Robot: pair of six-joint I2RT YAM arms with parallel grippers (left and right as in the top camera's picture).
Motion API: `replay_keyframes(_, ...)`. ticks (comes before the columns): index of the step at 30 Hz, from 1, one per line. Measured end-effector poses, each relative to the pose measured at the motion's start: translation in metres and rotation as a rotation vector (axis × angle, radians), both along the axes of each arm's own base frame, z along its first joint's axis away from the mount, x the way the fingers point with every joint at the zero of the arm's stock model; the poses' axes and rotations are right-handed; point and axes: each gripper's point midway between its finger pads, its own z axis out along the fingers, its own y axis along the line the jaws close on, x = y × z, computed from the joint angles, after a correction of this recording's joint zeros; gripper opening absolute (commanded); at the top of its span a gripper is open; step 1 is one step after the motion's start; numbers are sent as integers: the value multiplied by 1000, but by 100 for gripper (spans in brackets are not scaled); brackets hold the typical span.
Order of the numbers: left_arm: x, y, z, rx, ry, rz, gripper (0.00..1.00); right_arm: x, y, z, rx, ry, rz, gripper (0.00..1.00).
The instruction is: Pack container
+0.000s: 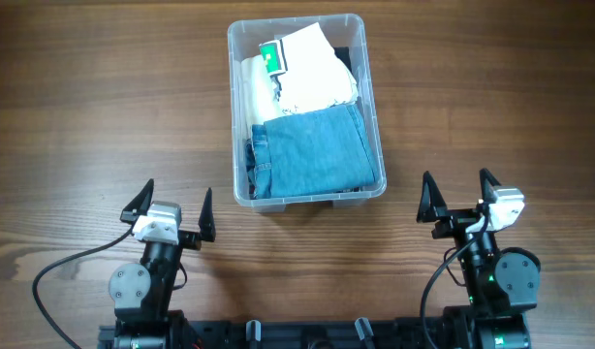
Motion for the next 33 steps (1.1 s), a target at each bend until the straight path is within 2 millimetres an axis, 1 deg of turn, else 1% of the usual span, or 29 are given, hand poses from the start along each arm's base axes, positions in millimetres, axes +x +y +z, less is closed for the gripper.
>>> replay_keyframes(2,0,0,0,0,0,0,100,-1,-1,-6,-1,-2,3,100)
replay_keyframes(5,0,0,0,0,0,0,100,-2,-1,-5,-1,-16,7,100)
replay_keyframes(10,0,0,0,0,0,0,100,-8,0,21,-17,-144,16,100)
replay_keyframes(11,0,0,0,0,0,0,100,-8,1,23,-18,-162,17,100)
replay_keyframes(13,0,0,0,0,0,0,100,-7,2,19,-19,-167,23,100)
replay_keyframes(15,0,0,0,0,0,0,100,-4,3,9,-22,-154,31,100)
replay_keyframes(23,0,0,0,0,0,0,100,-1,5,-4,-26,-150,42,100)
replay_keyframes(26,0,0,0,0,0,0,100,-1,1,-6,-27,-139,26,100)
replay_keyframes(31,0,0,0,0,0,0,100,1,-8,-26,-27,-58,-8,100)
replay_keyframes(33,0,0,0,0,0,0,100,1,-10,-29,-27,-48,-16,100)
